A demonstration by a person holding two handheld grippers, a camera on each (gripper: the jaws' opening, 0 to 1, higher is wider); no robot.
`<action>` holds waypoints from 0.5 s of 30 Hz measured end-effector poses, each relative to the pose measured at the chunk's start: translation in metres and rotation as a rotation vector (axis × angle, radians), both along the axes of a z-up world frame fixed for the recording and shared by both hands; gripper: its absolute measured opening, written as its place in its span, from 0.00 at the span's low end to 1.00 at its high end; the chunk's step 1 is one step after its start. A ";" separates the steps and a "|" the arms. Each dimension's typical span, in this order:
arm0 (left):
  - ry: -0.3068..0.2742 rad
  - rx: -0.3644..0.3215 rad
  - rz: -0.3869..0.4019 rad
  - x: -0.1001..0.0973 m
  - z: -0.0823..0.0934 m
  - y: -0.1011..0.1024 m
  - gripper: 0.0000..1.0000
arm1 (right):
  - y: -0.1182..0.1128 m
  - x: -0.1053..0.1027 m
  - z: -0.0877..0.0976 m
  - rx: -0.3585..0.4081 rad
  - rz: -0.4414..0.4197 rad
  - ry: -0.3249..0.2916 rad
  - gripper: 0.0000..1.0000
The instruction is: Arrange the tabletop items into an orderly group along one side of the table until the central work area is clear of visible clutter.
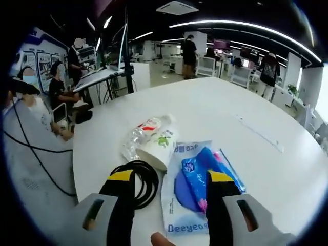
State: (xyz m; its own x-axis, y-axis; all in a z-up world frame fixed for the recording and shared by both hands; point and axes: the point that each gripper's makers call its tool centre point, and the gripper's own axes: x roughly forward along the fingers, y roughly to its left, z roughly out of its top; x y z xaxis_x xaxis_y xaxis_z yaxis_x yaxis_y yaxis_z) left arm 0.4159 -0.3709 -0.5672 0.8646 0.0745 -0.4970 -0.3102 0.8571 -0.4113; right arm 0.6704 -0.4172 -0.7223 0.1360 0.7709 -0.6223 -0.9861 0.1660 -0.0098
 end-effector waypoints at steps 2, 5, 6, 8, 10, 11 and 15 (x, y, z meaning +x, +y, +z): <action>0.001 0.000 0.006 -0.002 0.001 -0.001 0.92 | 0.003 -0.003 -0.002 0.006 0.008 -0.006 0.52; 0.004 -0.009 0.007 -0.003 0.000 -0.005 0.92 | 0.008 -0.004 -0.010 0.000 0.019 -0.004 0.51; 0.006 -0.009 0.008 -0.004 0.000 -0.006 0.92 | 0.010 -0.005 -0.014 -0.005 0.023 -0.002 0.51; 0.013 -0.003 0.008 -0.005 0.001 -0.009 0.92 | 0.012 -0.005 -0.015 -0.007 0.020 -0.005 0.51; 0.016 0.011 0.022 -0.007 0.003 -0.010 0.91 | 0.015 -0.004 -0.016 -0.008 0.027 -0.012 0.50; 0.013 0.013 0.021 -0.008 0.004 -0.012 0.91 | 0.017 -0.004 -0.017 -0.014 0.037 -0.026 0.49; 0.020 0.018 0.020 -0.010 0.005 -0.017 0.91 | 0.025 0.003 -0.031 -0.019 0.035 -0.048 0.43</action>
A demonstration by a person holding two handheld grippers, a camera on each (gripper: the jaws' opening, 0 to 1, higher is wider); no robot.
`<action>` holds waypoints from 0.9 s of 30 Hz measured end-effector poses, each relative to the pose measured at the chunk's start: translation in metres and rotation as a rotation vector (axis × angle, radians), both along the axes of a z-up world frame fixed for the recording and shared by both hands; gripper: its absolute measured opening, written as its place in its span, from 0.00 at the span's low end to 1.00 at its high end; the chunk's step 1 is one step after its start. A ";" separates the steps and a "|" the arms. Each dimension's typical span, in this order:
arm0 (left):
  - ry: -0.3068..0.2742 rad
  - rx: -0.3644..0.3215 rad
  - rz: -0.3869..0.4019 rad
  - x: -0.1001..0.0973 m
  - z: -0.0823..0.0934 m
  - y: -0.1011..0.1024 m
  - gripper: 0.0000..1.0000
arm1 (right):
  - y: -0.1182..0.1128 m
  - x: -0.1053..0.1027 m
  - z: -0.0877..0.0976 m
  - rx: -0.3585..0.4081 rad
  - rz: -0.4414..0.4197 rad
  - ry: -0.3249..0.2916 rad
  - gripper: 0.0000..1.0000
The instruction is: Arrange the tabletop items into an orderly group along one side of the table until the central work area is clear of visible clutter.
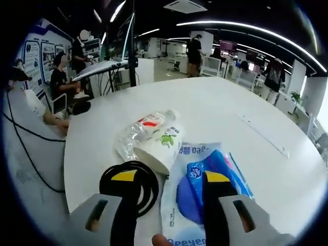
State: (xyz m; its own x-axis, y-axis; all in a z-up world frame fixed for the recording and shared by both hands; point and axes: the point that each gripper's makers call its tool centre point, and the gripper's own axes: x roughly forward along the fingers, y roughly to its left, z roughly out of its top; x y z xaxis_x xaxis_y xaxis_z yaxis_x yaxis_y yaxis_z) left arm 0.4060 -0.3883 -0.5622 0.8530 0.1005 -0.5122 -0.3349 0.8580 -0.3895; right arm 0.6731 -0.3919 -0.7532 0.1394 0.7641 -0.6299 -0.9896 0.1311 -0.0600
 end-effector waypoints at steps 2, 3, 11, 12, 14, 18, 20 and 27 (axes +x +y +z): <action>0.006 -0.001 -0.003 -0.002 0.000 -0.003 0.90 | 0.001 0.002 -0.003 -0.020 -0.030 0.013 0.42; 0.006 0.000 -0.001 -0.004 0.001 -0.004 0.90 | 0.002 0.002 -0.002 -0.013 -0.038 0.013 0.42; -0.005 -0.013 0.026 -0.010 0.001 -0.005 0.89 | 0.018 0.004 0.005 0.030 0.006 -0.090 0.33; -0.011 -0.016 0.030 -0.010 0.003 -0.006 0.89 | 0.018 0.005 0.005 0.030 0.010 -0.102 0.29; -0.032 -0.028 0.040 -0.011 0.008 -0.006 0.89 | 0.021 0.004 0.003 0.030 0.032 -0.119 0.25; -0.035 -0.014 0.066 -0.017 0.012 -0.001 0.89 | 0.023 -0.003 -0.008 -0.004 0.069 -0.120 0.26; -0.033 -0.010 0.083 -0.022 0.013 0.002 0.89 | 0.024 -0.001 -0.012 -0.009 0.071 -0.129 0.26; -0.027 -0.014 0.120 -0.032 0.010 0.004 0.89 | 0.032 0.002 -0.010 0.004 0.070 -0.158 0.21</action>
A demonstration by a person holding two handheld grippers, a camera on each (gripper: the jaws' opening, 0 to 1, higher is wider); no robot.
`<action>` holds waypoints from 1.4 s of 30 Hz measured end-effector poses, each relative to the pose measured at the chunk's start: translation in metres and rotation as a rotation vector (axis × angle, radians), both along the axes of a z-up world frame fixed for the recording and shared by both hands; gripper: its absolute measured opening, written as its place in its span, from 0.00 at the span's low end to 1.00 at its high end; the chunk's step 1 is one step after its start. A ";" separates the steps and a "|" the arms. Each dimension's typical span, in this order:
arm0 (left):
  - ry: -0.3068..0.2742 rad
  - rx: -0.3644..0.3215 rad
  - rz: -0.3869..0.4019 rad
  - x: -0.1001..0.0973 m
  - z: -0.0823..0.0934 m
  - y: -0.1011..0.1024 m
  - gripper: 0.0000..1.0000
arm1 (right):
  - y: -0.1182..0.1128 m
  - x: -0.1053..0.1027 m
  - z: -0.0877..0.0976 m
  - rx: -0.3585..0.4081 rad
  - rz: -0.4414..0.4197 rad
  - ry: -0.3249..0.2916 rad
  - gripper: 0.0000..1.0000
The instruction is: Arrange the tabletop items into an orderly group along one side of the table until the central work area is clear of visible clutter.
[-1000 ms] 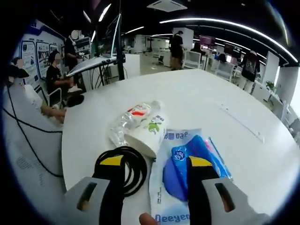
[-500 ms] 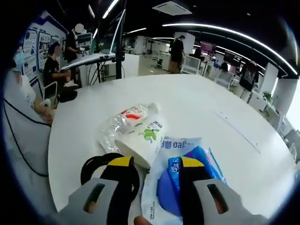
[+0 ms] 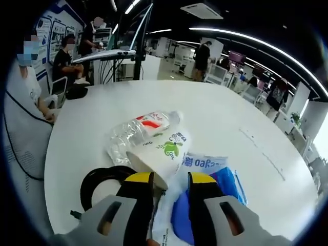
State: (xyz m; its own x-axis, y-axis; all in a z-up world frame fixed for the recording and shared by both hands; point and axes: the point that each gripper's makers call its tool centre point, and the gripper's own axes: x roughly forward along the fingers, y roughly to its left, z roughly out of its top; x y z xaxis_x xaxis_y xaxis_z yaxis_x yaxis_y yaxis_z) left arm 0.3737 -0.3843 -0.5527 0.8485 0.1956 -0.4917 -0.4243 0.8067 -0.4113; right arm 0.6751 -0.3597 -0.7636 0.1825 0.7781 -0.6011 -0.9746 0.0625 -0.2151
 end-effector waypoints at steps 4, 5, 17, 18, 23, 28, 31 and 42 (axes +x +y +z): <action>-0.002 0.000 0.001 0.001 0.000 -0.001 0.89 | 0.004 0.000 0.004 0.005 0.023 -0.021 0.09; -0.003 -0.001 0.000 0.001 0.000 -0.001 0.89 | 0.003 -0.001 0.005 -0.005 0.033 -0.031 0.07; -0.023 -0.006 -0.016 0.007 0.000 -0.004 0.89 | -0.007 0.015 0.030 0.041 -0.073 0.064 0.00; -0.026 -0.006 -0.021 0.008 0.000 -0.004 0.89 | -0.008 0.016 0.031 0.045 -0.072 0.064 0.00; -0.037 -0.007 -0.040 0.012 0.000 -0.005 0.89 | -0.011 0.010 0.044 0.062 -0.092 0.120 0.00; -0.046 -0.005 -0.061 0.017 0.001 -0.004 0.89 | -0.017 0.004 0.057 0.068 -0.101 0.169 0.00; -0.049 -0.007 -0.082 0.022 -0.001 -0.004 0.89 | -0.020 0.002 0.064 0.072 -0.098 0.185 0.00; -0.021 0.024 -0.199 0.047 -0.011 -0.005 0.89 | -0.041 -0.013 0.079 0.015 -0.097 0.359 0.00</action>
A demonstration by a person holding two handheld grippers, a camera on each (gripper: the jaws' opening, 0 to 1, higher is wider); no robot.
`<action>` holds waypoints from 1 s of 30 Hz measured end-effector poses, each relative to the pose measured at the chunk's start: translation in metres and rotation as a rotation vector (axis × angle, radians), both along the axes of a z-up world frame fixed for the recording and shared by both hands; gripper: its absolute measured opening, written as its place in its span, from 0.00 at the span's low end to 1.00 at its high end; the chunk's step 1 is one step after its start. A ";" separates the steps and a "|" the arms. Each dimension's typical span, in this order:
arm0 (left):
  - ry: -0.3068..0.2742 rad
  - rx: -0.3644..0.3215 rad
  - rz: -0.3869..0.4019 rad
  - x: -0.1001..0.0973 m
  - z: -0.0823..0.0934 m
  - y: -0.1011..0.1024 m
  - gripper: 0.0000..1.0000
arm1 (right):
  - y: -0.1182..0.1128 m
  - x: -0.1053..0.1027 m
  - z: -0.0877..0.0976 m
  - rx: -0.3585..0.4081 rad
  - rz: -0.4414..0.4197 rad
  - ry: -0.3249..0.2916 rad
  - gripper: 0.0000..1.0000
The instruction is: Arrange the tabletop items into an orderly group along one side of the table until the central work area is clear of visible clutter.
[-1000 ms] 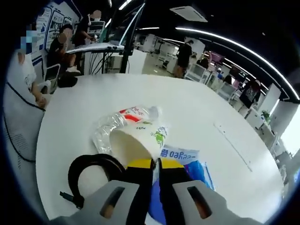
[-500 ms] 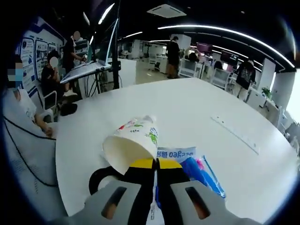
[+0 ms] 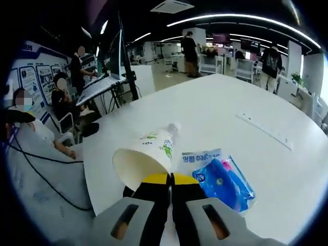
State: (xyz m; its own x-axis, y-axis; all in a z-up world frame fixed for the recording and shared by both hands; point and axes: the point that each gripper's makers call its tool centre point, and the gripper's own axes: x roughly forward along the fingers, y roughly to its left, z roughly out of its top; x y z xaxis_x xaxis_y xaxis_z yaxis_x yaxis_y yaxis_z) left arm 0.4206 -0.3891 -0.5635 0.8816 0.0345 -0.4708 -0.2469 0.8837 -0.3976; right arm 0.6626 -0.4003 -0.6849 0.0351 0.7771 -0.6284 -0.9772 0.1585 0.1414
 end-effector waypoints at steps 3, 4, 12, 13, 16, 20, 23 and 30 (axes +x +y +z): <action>0.011 0.012 -0.037 0.008 -0.003 0.004 0.89 | -0.003 -0.005 0.006 -0.014 0.018 0.057 0.00; 0.010 0.015 -0.046 0.011 -0.003 0.004 0.90 | -0.006 -0.009 0.006 -0.042 0.028 0.094 0.00; 0.018 0.025 -0.133 0.031 -0.009 0.002 0.90 | -0.017 -0.006 0.013 -0.057 0.015 0.103 0.00; 0.022 0.026 -0.143 0.033 -0.010 0.002 0.90 | -0.018 -0.006 0.013 -0.065 0.012 0.111 0.00; 0.045 0.047 -0.196 0.043 -0.018 0.005 0.90 | -0.022 -0.006 0.015 -0.080 0.007 0.128 0.00; 0.041 0.100 -0.251 0.060 -0.019 0.009 0.90 | -0.031 -0.007 0.022 -0.090 0.000 0.136 0.00; 0.013 0.110 -0.281 0.075 -0.019 0.011 0.90 | -0.033 -0.007 0.026 -0.086 -0.008 0.149 0.00; 0.030 0.224 -0.441 0.104 -0.031 0.002 0.91 | -0.042 -0.012 0.036 -0.082 -0.010 0.170 0.00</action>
